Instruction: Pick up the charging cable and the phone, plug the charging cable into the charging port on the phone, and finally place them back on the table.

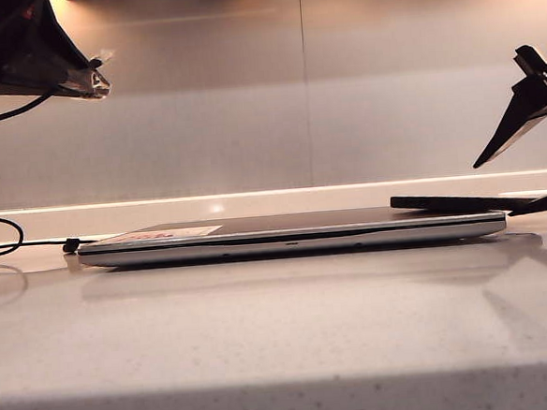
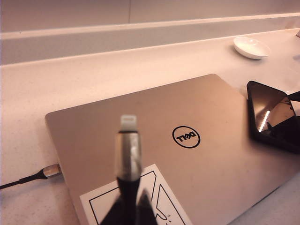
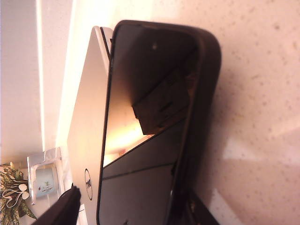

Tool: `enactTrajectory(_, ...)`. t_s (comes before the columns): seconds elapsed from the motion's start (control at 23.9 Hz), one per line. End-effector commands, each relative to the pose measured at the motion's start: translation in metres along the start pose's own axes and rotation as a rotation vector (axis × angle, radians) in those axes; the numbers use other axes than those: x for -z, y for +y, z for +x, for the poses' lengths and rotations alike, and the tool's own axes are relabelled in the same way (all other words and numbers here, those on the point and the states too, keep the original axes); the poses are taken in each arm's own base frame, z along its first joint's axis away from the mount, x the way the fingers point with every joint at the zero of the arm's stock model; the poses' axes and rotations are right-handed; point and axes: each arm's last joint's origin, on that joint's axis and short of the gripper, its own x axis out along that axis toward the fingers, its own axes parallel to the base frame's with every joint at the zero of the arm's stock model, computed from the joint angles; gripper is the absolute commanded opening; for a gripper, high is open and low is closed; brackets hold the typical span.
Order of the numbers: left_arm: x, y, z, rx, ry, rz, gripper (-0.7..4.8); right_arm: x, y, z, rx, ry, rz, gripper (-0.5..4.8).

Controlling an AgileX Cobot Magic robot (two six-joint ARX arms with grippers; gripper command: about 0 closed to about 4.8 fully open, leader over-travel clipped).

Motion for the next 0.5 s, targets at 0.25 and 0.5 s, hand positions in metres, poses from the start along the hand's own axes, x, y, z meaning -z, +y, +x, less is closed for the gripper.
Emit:
enactTrajectory(0.25, -0.0018, -0.0003, -0.0003, 0.003, -0.012, 0.005, -0.06, 0.0111, -0.0238, 0.0051, 0.138, 0.054, 0.086, 1.33)
enactTrajectory(0.5, -0.0018, -0.0003, -0.0003, 0.003, -0.012, 0.005, -0.06, 0.011, -0.0239, 0.0051, 0.14, 0.051, 0.085, 0.38)
